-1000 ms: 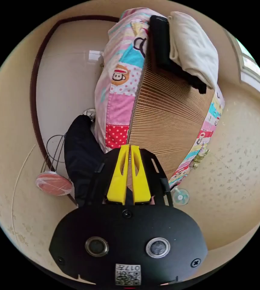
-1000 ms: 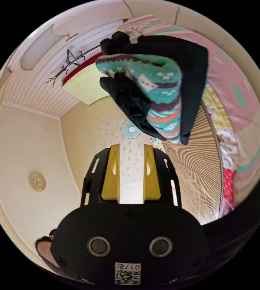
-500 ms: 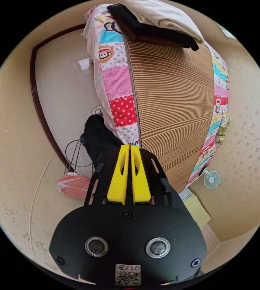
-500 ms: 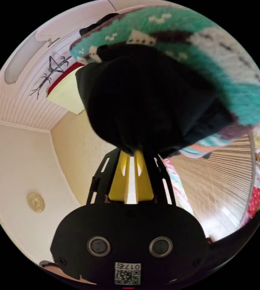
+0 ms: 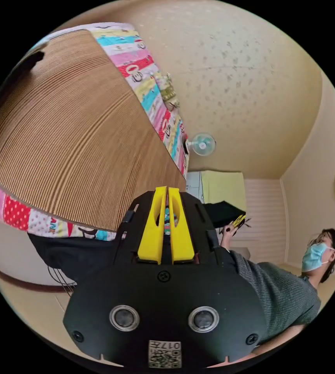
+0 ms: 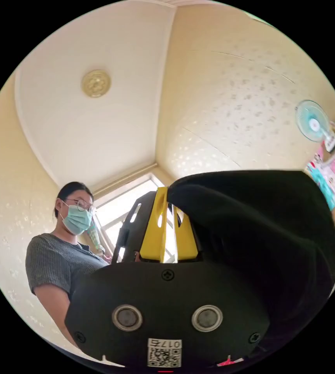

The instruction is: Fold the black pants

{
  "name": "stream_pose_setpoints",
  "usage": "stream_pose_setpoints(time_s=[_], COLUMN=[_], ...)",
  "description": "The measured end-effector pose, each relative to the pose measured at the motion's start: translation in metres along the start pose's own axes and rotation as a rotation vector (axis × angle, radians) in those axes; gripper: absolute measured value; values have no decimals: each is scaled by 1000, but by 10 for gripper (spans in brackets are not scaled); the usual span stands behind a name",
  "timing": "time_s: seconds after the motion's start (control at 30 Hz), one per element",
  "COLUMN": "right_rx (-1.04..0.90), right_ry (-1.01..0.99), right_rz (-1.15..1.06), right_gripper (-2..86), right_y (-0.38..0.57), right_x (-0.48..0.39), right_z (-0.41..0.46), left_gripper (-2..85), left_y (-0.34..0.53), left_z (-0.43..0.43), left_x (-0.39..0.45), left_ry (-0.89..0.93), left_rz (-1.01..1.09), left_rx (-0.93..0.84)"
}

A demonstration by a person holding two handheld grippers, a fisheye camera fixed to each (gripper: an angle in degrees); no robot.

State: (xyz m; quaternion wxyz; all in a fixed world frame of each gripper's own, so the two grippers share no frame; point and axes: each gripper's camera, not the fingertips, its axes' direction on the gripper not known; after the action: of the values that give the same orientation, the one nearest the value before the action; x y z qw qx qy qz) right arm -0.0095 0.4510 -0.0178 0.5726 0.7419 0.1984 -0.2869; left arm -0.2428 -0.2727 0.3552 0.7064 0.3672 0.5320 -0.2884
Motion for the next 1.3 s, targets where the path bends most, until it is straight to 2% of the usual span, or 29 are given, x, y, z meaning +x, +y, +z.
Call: stream_pose_setpoints(time_s=[0.13, 0.27, 0.37, 0.4, 0.47, 0.6, 0.7, 0.77, 0.87, 1.0, 1.07, 1.1, 1.13, 1.2, 1.27, 1.3], right_rx=[-113, -309, -425, -451, -548, -561, -482, -313, -138, -82, -89, -106, -173, -352, -669, -748], right_ry=[-72, -296, -492, -545, -798, -1158, -1491, -1792, -2013, -2064, -2133, -2146, -2153, -2102, -1895, -1822], right_rz=[-76, -189, -267, -286, -380, -397, -446, -447, -372, -337, -276, -252, -204, -155, -156, -163], right_gripper=[-3, -2, -2, -2, -3, -3, -3, -3, -3, -2, -2, -2, -2, -1, 1, 2], right_y=[-14, -3, 6, 8, 15, 28, 47, 66, 91, 121, 147, 154, 166, 179, 189, 191], right_x=[-38, -68, -86, -89, -94, -82, -74, -63, -56, -68, -80, -84, -93, -106, -114, -113], right_z=[75, 158, 204, 212, 241, 276, 307, 335, 375, 414, 440, 447, 459, 471, 471, 469], left_gripper=[63, 88, 113, 121, 130, 136, 169, 197, 242, 247, 229, 192, 134, 89, 77, 75], left_y=[-5, 8, 18, 21, 26, 33, 33, 31, 35, 53, 59, 61, 64, 64, 63, 61], left_z=[79, 121, 137, 138, 135, 126, 138, 157, 208, 274, 296, 309, 317, 311, 291, 276], left_x=[58, 104, 119, 120, 116, 95, 73, 55, 20, -13, -28, -38, -45, -51, -54, -52], left_ry=[42, 6, 83, 119, 183, 328, 431, 509, 650, 858, 1012, 1135, 1209, 1166, 1113, 1072], left_rz=[284, 474, 520, 515, 495, 429, 319, 206, -33, -274, -391, -447, -482, -434, -334, -259], left_rx=[-245, -329, -331, -310, -263, -182, -193, -237, -357, -389, -315, -239, -163, -30, 119, 191])
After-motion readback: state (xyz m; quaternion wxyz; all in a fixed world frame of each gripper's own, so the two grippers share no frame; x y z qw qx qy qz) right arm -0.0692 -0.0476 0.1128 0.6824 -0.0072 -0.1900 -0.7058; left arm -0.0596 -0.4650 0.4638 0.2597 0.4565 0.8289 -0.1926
